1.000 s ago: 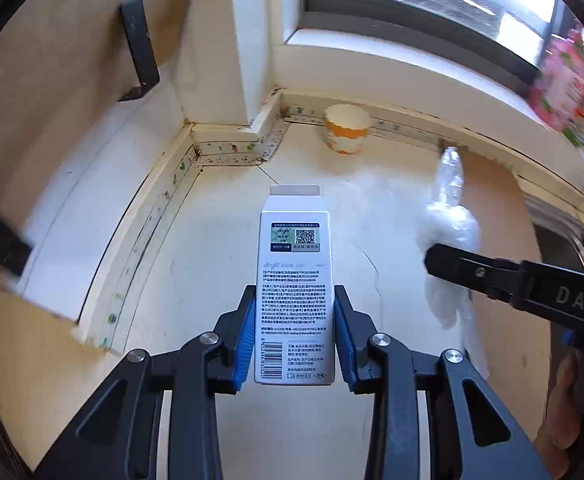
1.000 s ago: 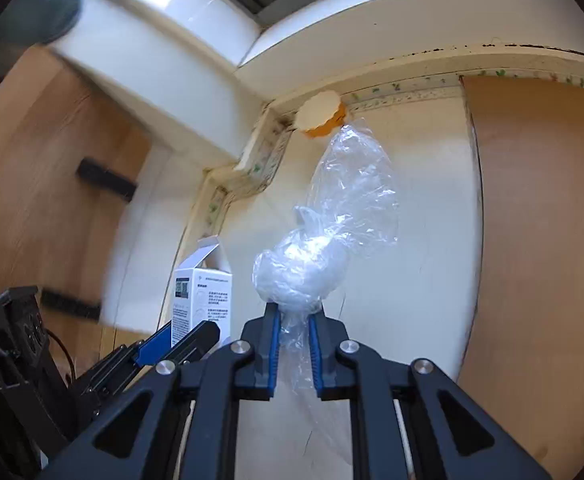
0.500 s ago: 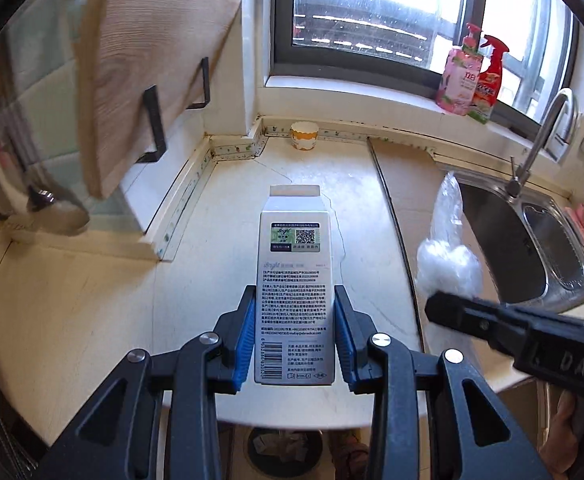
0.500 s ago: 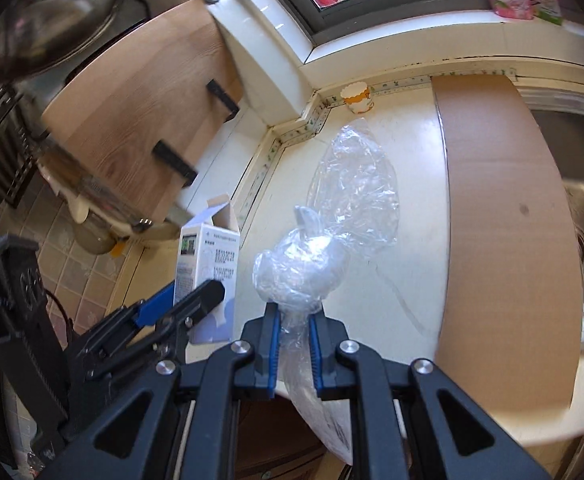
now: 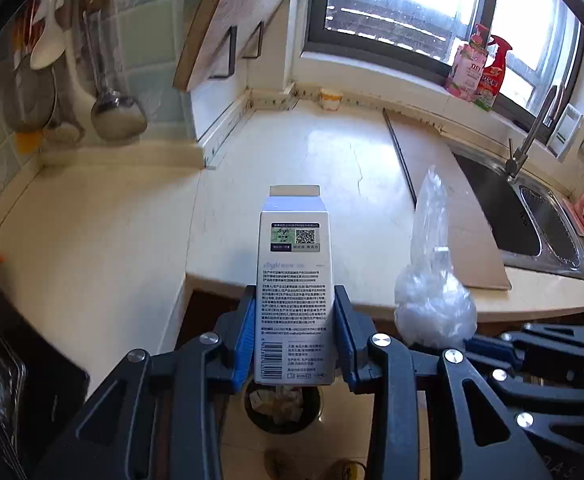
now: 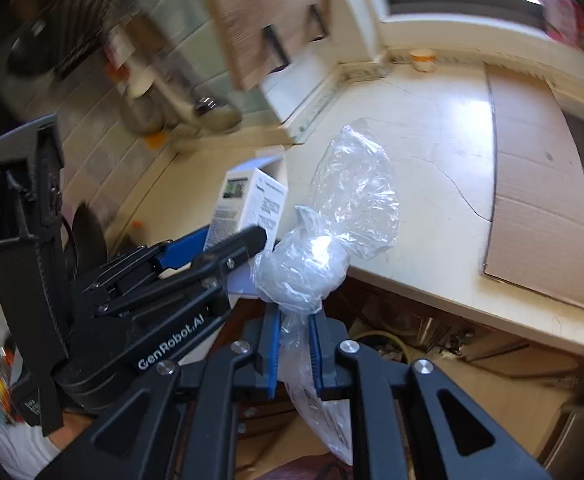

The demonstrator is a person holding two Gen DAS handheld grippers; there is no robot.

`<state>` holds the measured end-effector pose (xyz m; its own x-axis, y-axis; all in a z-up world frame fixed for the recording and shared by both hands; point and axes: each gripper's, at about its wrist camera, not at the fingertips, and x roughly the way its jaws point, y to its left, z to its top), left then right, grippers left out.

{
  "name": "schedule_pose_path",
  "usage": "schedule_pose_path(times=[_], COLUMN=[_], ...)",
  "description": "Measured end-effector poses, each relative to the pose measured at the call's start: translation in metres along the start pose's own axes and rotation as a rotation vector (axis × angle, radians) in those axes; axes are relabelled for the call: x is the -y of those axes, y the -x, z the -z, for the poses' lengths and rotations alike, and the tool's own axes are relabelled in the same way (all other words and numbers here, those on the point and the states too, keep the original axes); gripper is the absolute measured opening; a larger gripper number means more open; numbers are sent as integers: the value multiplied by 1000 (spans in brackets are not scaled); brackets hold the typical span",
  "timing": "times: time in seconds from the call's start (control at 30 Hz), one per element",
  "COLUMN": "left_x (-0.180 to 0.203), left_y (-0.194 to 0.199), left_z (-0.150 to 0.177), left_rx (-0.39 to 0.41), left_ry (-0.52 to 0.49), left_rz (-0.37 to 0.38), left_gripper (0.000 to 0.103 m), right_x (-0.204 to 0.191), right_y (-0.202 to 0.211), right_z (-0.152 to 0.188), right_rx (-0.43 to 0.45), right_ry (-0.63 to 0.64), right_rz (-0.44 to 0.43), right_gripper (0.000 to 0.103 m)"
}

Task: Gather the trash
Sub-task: 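Lower the medicine box and plastic bag into the black bin and open both tools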

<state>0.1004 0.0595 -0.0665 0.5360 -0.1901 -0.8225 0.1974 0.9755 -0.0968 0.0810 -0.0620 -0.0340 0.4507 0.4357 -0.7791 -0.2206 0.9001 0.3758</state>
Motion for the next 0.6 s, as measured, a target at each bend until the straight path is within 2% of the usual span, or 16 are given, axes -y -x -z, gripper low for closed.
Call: schedule_pose_path(times=[0.07, 0.13, 0.23, 0.37, 0.6], left_x=[-4, -8, -8, -8, -23], left_y=[-6, -15, -34, -56, -115], left_z=[29, 59, 105, 152, 214], left_rx=[-53, -111, -191, -260, -338], left_ry=[30, 70, 104, 124, 172], left_rz=[-1, 7, -18, -42, -73], left_gripper=[34, 34, 34, 34, 34], right_x=[-4, 1, 19, 50, 103], right_y=[-9, -20, -38, -76, -158], right_z=[20, 39, 75, 123, 189], right_rx=[-20, -58, -108, -225, -392], right_ry=[56, 45, 5, -61, -228], right_rz=[14, 2, -12, -11, -18], right_gripper=[13, 13, 13, 13, 13])
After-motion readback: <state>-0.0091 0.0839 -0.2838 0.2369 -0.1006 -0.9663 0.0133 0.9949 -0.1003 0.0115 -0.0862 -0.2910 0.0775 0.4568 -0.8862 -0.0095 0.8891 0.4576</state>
